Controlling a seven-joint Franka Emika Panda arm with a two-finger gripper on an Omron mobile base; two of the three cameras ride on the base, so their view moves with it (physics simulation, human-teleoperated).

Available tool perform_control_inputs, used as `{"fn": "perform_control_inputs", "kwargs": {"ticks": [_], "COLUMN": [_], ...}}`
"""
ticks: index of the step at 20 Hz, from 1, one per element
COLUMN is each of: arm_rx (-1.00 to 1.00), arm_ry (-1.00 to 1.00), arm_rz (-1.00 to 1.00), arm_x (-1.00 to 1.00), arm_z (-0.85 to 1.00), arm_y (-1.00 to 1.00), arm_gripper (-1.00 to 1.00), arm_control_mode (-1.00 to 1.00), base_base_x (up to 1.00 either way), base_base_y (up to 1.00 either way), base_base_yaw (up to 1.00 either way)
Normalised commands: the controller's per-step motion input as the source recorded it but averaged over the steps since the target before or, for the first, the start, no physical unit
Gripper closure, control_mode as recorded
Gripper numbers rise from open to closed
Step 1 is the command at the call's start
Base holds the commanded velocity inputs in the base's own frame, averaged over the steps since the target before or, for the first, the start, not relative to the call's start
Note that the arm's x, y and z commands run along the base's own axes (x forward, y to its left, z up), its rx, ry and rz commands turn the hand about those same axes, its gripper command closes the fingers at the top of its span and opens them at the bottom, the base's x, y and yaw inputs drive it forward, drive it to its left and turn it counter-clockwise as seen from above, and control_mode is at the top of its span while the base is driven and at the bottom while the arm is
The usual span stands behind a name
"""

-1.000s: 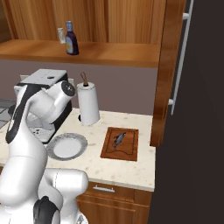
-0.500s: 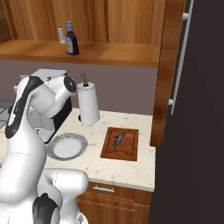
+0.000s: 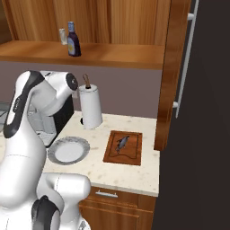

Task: Pick the fish from the plate and place it on the cutting board. Then pick the condiment bottle from the cabinet and place it next to the cutting board.

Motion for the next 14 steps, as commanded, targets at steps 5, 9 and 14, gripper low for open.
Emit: {"fn": "perform_control_inputs", "kwargs": {"ticks": [5,9,14], "arm_rx": [0.01,0.0,0.0], "arm_ry": [-0.05,-0.07,-0.05], "arm_rz": [0.0,0.0,0.0], "arm_x": [-0.15,-0.16,-0.16], "arm_z": [0.37,0.37,0.35], "arm_y": [0.04,0.0,0.0], "arm_gripper": [-1.0,-1.0,-1.0], "arm_control_mode": [-1.0,-1.0,-1.0], "base_base_x": [0.0,0.0,0.0], "base_base_y": [0.0,0.0,0.0], "base_base_yaw": [0.0,0.0,0.0]}}
